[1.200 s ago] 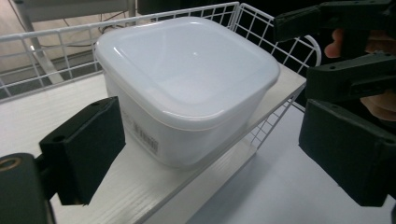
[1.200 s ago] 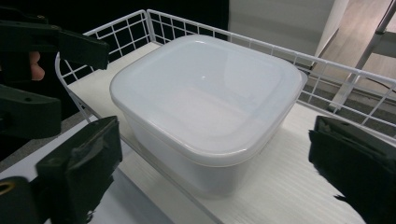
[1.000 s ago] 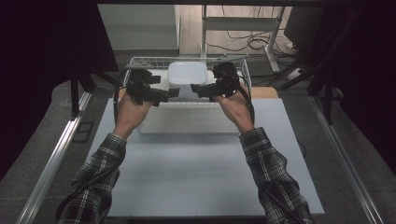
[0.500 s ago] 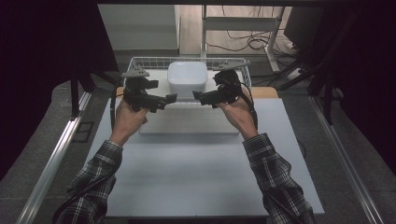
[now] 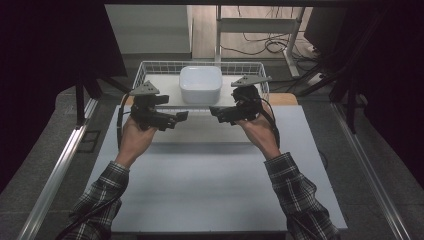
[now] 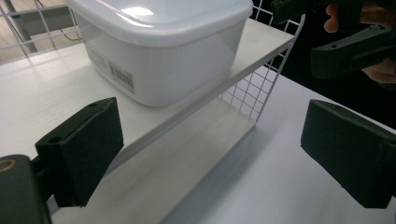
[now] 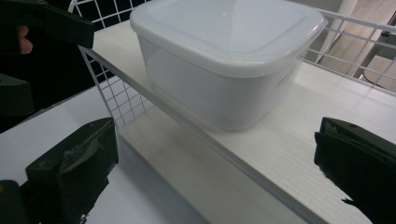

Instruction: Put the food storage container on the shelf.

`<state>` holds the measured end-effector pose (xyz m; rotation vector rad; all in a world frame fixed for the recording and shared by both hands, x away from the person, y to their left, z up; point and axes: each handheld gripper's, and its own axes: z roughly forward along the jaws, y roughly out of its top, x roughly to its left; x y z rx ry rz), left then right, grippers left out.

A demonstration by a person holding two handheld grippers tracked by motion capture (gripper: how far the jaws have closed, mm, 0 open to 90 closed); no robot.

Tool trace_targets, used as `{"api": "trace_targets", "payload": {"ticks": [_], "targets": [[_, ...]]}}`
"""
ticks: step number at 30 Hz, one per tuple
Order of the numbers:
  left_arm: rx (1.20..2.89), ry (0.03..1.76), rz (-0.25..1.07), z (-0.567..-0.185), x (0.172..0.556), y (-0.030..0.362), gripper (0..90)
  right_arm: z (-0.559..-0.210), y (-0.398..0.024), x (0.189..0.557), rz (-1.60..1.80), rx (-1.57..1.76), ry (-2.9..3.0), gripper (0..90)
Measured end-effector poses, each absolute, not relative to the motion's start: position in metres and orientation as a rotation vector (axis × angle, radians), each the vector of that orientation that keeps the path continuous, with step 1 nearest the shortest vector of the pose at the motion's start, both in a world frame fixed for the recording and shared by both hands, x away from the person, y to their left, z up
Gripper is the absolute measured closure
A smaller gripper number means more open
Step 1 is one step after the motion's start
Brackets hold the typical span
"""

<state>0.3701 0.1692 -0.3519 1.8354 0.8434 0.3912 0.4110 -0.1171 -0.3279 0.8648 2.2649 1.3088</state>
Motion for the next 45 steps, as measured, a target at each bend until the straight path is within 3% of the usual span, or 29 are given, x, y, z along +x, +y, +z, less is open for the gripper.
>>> {"api": "trace_targets", "payload": {"ticks": [45], "targets": [[1.863,0.844,0.357,-0.433,0.302,0.162,5.1,-0.400,-0.129,0.348,1.293,0.761,2.317,0.0]]}}
